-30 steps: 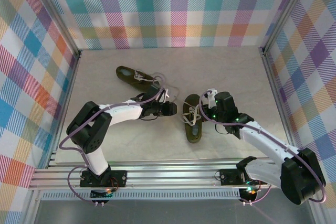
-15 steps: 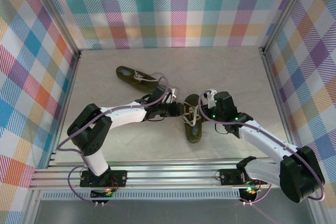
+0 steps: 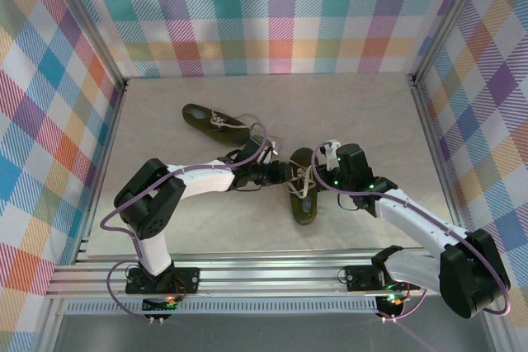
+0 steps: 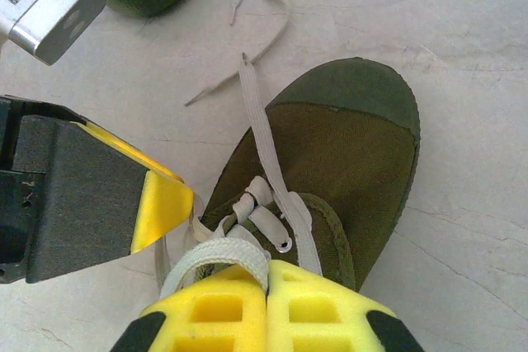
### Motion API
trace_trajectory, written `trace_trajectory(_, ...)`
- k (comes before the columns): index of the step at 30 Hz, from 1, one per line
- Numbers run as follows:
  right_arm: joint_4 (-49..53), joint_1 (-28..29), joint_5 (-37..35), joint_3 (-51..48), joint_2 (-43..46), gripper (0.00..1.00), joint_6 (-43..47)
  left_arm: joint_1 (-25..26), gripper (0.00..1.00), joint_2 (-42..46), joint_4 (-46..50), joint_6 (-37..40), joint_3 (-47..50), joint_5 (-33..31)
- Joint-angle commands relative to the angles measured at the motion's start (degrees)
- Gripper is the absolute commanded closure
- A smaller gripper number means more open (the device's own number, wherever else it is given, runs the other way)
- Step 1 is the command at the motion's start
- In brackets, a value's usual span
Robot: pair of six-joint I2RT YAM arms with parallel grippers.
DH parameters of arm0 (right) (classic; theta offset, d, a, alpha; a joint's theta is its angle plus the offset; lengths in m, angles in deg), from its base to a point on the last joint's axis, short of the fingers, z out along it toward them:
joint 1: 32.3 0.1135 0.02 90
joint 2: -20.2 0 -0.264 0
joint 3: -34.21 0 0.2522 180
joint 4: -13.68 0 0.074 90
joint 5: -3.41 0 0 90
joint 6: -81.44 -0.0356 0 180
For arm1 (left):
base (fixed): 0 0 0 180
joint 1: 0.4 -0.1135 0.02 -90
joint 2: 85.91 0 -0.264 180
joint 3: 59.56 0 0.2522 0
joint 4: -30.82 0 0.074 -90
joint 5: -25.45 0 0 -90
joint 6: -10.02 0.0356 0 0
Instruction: Tie the shoes
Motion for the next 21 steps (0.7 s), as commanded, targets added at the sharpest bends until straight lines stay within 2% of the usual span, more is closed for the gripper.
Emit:
trace_trajectory(1, 0.0, 0.1, 0.8, 1.6, -0.5, 1.00, -0.3, 0.6, 0.63, 0.5, -1.0, -1.8, 0.9, -0.5)
trace_trajectory(11, -0.1, 0.1, 0.9, 1.4, -0.6, 1.00, -0.3, 1.5, 0.61, -1.2, -2.8, -4.2, 1.0, 0.7)
trace_trajectory(21, -0.1, 0.1, 1.1, 1.6, -0.7, 1.00, -0.1, 1.5, 0.57, 0.2, 0.1, -4.9, 2.5, -2.3)
